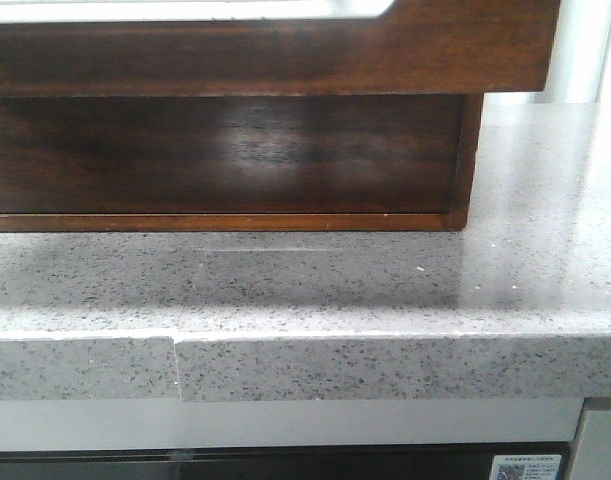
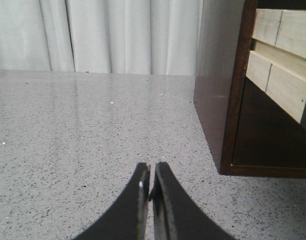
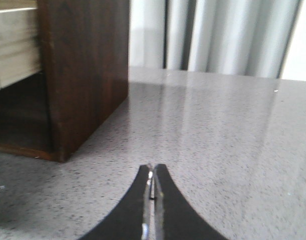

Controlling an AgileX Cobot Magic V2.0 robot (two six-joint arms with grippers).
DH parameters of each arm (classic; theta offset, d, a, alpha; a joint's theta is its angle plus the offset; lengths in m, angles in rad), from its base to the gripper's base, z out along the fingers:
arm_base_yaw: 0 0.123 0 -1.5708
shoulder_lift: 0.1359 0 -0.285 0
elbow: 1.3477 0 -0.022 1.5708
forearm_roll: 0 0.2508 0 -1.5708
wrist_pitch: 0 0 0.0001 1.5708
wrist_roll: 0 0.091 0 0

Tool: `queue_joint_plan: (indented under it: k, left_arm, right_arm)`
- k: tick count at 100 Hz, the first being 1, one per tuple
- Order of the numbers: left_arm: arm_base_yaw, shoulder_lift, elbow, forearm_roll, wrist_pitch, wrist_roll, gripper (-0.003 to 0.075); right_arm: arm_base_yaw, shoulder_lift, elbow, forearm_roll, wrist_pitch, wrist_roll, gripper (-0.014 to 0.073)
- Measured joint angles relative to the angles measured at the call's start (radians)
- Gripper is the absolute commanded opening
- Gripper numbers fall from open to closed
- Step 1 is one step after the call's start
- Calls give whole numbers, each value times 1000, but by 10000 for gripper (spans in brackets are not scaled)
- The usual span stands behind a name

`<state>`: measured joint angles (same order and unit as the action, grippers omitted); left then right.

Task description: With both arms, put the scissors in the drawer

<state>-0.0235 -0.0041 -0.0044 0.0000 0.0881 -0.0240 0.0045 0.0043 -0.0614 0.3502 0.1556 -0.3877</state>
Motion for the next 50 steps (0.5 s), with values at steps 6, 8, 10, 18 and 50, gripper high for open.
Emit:
queue_joint_plan:
  k: [6,8,10,18,50]
  left_arm:
    - [0,0,0,0,0,0,-20]
    - [0,0,0,0,0,0,-20]
    - [0,0,0,0,0,0,-20]
    - [0,0,0,0,0,0,-20]
    - [0,0,0,0,0,0,-20]
  right_arm:
    - [0,-11,44,-66,-45,78,-69]
    - [0,-11,58,-109,-62,124,-69]
    - [0,-13,70,-157,-78,174,-69]
    - [0,-15,72,-299,-112,316,-69]
    - [0,-15,72,-387,-117,406,-69]
